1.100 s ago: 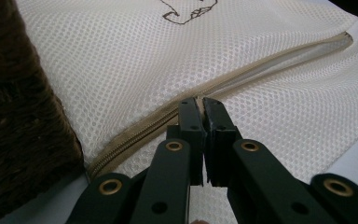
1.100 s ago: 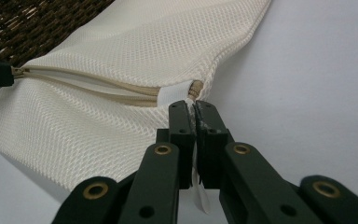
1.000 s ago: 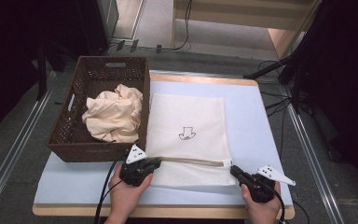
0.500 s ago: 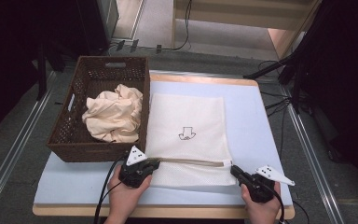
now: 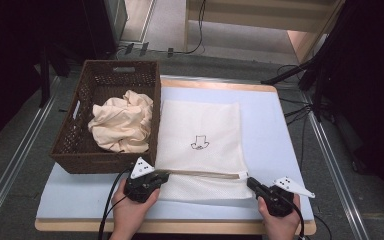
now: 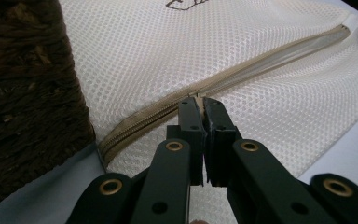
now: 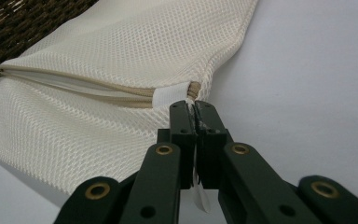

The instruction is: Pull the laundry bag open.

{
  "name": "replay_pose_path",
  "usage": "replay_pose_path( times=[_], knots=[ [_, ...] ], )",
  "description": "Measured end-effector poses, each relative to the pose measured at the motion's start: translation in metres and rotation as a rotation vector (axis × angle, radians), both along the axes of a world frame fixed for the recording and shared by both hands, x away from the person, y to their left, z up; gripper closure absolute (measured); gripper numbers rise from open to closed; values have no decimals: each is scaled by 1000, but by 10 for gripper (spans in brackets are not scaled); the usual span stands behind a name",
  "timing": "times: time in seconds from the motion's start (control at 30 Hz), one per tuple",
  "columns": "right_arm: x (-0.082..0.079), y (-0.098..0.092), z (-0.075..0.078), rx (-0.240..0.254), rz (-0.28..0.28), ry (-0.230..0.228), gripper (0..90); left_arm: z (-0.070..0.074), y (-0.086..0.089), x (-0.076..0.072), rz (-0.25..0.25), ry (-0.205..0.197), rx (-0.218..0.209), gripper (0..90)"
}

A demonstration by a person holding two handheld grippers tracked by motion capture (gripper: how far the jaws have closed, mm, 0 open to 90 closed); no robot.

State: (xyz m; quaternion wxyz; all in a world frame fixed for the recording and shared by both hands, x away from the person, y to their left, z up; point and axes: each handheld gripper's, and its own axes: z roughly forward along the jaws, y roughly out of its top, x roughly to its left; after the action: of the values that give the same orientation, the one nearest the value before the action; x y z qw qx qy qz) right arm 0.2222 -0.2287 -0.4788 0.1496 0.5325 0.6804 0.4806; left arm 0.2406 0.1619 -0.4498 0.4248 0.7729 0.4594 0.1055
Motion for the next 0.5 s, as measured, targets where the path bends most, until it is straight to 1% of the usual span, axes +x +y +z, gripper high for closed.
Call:
replay_pose_path(
  times=[0.1,0.13,0.17,0.23,0.27,0.3,0.33,0.37,0.4,0.47,0.5],
  knots=[
    [0,0,0,-5,4,-7,883,0,3,1,0,24,-39,881],
    [1,0,0,-3,5,-5,885,0,5,0,13,22,-26,881],
    [0,0,0,-16,-9,2,886,-1,7,1,13,23,-39,882],
    [1,-2,-1,-6,-8,0,887,-2,12,1,19,31,-45,881],
    [1,-3,0,7,0,-1,887,-3,11,0,16,29,-30,881],
    [1,-2,1,6,2,0,887,-2,11,-1,21,23,-16,881],
    [0,-1,2,-6,-4,-1,887,-2,12,-2,18,20,-9,881],
    [0,-1,2,-15,3,-8,888,-3,14,-1,16,25,-19,881],
    [0,0,2,-12,3,-4,887,-3,15,-1,17,30,-28,881],
    [1,1,1,-14,4,5,888,-3,16,-1,19,33,-31,881],
    [1,1,1,-19,8,2,888,-4,17,0,17,34,-35,881]
  ],
)
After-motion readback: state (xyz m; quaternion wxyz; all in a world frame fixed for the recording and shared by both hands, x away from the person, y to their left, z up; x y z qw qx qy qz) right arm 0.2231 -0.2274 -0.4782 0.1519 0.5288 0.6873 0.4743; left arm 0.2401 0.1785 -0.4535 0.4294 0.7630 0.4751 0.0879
